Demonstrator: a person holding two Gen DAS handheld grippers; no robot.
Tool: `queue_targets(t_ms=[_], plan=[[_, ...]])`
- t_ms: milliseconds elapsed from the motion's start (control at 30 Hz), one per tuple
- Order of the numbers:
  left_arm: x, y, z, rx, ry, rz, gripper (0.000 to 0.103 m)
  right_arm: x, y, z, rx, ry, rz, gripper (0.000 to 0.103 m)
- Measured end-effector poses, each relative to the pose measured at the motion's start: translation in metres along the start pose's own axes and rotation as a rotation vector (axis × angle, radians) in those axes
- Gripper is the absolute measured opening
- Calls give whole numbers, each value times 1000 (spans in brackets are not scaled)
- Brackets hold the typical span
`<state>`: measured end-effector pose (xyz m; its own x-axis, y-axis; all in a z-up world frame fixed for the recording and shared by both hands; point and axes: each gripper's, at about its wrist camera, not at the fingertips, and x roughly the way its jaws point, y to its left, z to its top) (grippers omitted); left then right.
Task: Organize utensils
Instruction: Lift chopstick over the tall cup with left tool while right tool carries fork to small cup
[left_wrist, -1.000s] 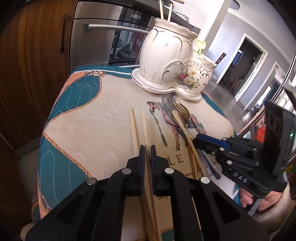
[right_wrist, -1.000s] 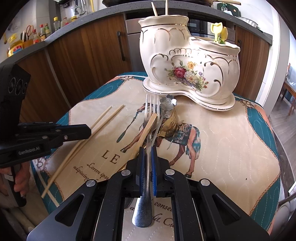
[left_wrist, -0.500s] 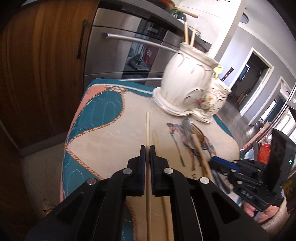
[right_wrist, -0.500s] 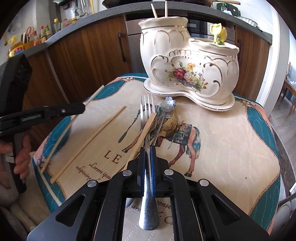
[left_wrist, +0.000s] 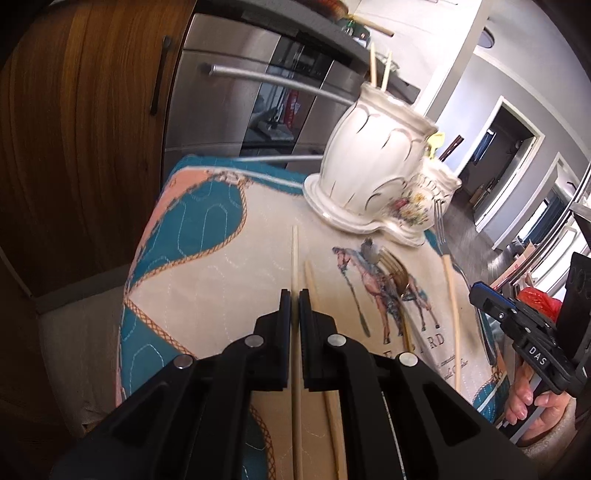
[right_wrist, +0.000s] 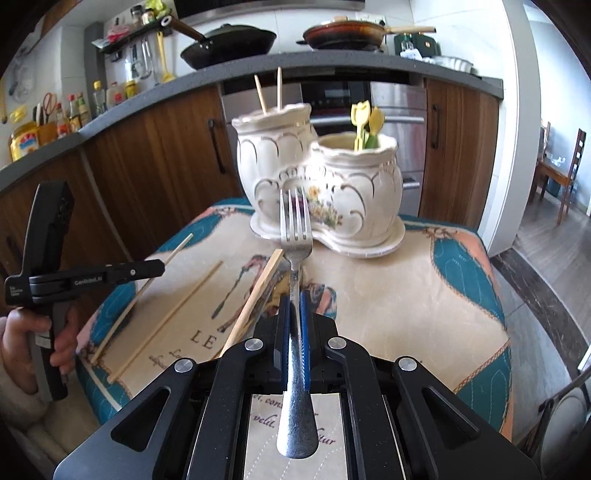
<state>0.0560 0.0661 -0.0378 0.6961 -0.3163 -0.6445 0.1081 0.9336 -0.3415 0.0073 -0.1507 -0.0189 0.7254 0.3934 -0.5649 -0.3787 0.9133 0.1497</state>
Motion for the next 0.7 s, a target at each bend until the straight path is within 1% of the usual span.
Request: queue_targets(t_ms=[133,267,300,400,533,633,700], plan=[[-10,-3,5,-5,-40,-32,4,-10,-6,5,23,-56,7,6],[-23,-11,9,10,-89,-72,4,-17,-8,10,36,-104,18,6],[-27,-13,10,18,-105,-92,4,-19,-9,11,40,-114,24,6],[-37,-22,15,49,-144,-105,4,-24,-9,17,34,-132,30,6],[-50,-33,28,72,-188,-137,4,-30,-9,27,30,-165,39,6],[-53,-38,41,78,-214,-175,4,-35,-9,36,26,-192,41,6],[-53,-43,52,86,-230,-185,4,-37,-10,44,25,-209,40,6]])
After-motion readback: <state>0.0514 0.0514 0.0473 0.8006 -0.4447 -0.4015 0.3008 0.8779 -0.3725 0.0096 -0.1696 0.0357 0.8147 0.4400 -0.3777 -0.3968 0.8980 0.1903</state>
